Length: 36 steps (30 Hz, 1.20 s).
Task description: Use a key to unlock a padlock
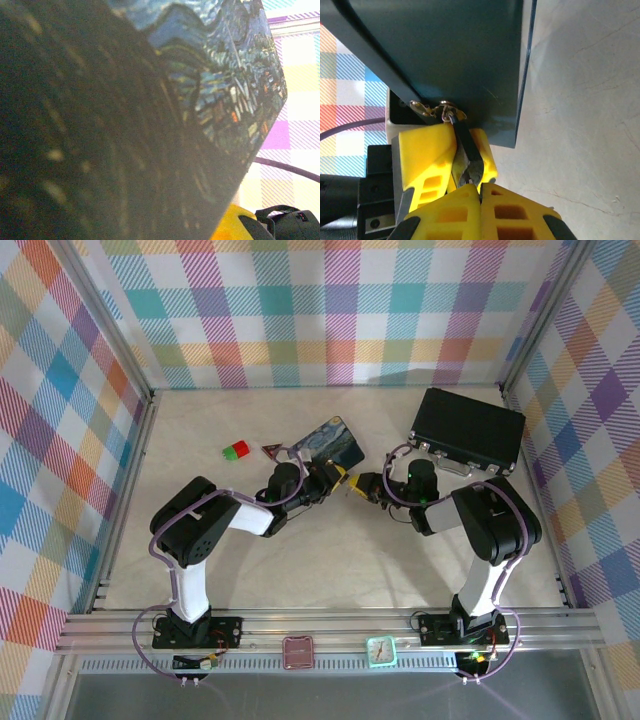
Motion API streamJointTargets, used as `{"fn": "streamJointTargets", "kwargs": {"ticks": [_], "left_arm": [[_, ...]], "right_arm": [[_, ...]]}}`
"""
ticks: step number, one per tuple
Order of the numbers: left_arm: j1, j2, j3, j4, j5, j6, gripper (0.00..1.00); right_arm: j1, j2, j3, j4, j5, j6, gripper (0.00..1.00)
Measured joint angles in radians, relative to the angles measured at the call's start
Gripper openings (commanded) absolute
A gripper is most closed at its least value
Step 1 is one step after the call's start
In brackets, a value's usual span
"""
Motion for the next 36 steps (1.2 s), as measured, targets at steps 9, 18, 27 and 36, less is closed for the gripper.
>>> {"fn": "streamJointTargets", "kwargs": {"ticks": [9,18,27,36], "left_arm": [[-0.004,0.000,0.015,-0.011,-0.037,-0.015,0.00],[-0.010,0.001,0.029,-0.011,-0.084,-0.013,0.00],[-0.031,0.028,0.055,0.003,-0.097,-0.007,0.00],[-0.030,0.068,0.079,0.049,-0.130,-0.023,0.00]], "right_arm": [[0.010,0.000,0.004,0.016,0.060,0.008,0.00],[0.020,-0.011,0.002,0.029,0.118,0.087,0.13],[-0.005,-0.227,-0.086,-0.167,0.222,-0.023,0.41],[-0.008,-0.387,-0.087,-0.343,0.241,-0.214,0.41]]}}
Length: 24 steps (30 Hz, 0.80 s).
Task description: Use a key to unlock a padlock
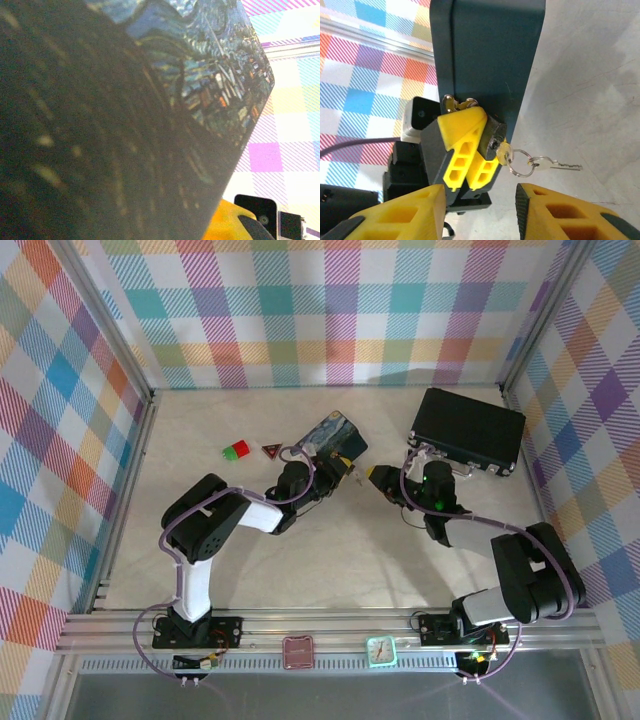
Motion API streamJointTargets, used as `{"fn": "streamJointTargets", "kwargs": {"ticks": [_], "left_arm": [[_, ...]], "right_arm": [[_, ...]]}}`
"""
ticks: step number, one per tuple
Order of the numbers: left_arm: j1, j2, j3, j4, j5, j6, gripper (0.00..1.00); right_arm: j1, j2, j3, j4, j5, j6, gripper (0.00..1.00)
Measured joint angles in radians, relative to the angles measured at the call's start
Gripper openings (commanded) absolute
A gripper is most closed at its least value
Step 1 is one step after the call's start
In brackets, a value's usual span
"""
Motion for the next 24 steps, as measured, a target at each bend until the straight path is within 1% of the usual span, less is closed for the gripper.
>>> {"fn": "streamJointTargets", "kwargs": {"ticks": [4,7,14,21,24], "left_arm": [[0.000,0.004,0.000,0.020,0.001,-0.018,0.00],[-0.001,0.004,0.000,0.023,0.001,-0.023,0.00],[-0.005,0.004,0.000,0.028,0.001,-0.036,0.00],[-0.005,0.004,-0.002,0.035,0.001,-0.041,0.00],[-0.005,0.004,-0.005,0.036,0.001,-0.041,0.00]], "right_arm": [[0.000,0.023,0.021,-0.048,-0.019,-0.092,0.36],[0.000,0.079,0.054,-0.033,-0.058,-0.134,0.34],[0.000,0.178,0.066,0.077,-0.139,-0.159,0.31],[0.000,0.219,0.092,0.143,-0.173,-0.162,0.28],[0.000,0.242,0.097,0.171,-0.182,-0.158,0.19]]}}
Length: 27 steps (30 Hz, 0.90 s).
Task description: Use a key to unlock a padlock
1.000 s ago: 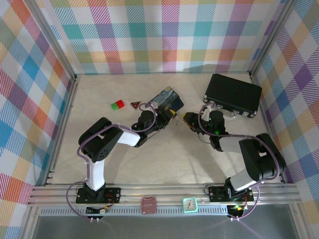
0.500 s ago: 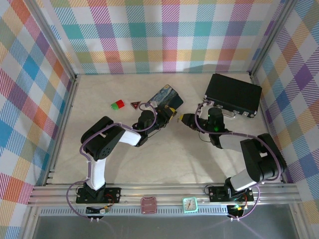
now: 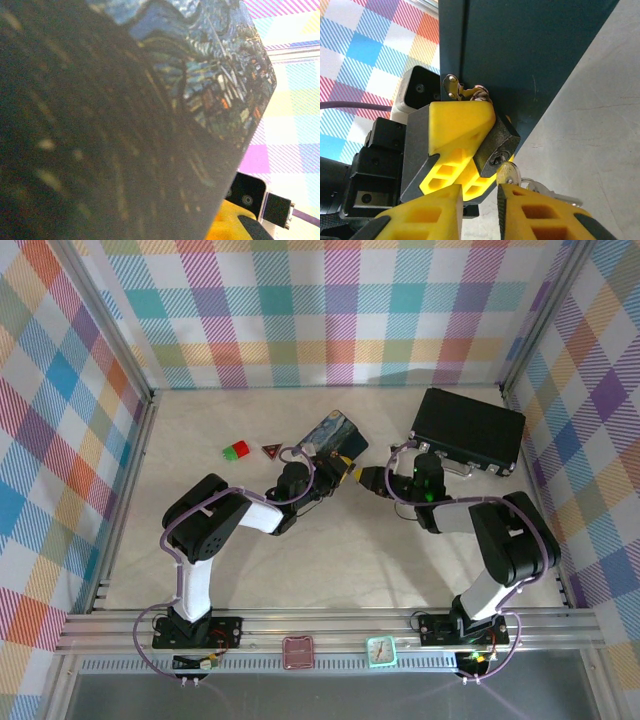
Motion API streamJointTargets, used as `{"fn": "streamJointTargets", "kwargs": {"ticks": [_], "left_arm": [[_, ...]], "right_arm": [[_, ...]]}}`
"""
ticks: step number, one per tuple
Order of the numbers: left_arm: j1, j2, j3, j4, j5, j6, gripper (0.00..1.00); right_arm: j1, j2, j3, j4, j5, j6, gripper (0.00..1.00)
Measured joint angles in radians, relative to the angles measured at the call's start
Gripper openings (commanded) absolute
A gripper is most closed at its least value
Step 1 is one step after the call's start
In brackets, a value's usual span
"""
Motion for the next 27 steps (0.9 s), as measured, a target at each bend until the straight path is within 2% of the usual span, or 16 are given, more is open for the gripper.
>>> {"fn": "streamJointTargets", "kwargs": {"ticks": [4,10,22,27], "left_arm": [[0.000,0.000,-0.003,-0.001,-0.001,0.000,0.00],[0.000,0.000,-0.003,-0.003,-0.005,0.001,0.00],[0.000,-0.001,-0.003,-0.016,-0.014,0.003,0.00],[0.000,-0.002,-0.003,-0.014,-0.014,0.000,0.00]], "right_arm": [[0.000,0.031,0.005,0.035,-0.015,0.014,0.16],[0.000,0.036,0.005,0.059,-0.014,0.030,0.30],[0.004,-0.035,-0.003,-0.045,0.108,-0.029,0.31],[0.004,-0.038,-0.005,-0.074,0.118,-0.045,0.29]]}}
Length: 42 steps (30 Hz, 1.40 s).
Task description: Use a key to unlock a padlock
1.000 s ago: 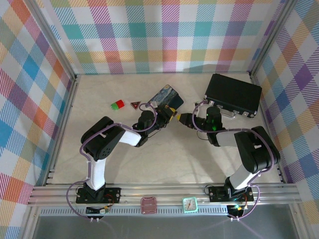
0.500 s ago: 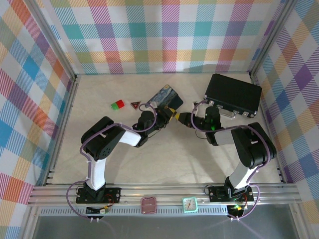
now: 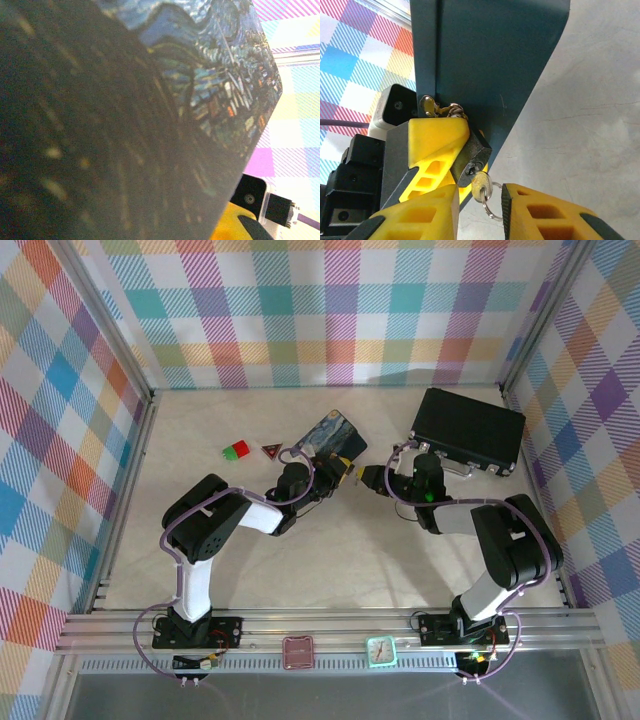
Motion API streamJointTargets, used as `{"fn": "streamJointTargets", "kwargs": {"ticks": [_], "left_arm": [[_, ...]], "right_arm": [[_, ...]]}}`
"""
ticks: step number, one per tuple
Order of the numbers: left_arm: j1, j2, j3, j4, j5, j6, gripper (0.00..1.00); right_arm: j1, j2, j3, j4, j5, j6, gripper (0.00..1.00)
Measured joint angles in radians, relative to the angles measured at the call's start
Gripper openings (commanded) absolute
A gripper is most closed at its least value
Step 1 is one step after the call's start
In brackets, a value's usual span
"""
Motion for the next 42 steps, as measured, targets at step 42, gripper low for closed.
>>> {"fn": "streamJointTargets", "kwargs": {"ticks": [42], "left_arm": [[0.002,-0.020,-0.047,0.053,-0.011,0.004,0.00]], "right_arm": [[-0.006,0.209,0.000,0.375,-0.147,0.372,0.00]]}}
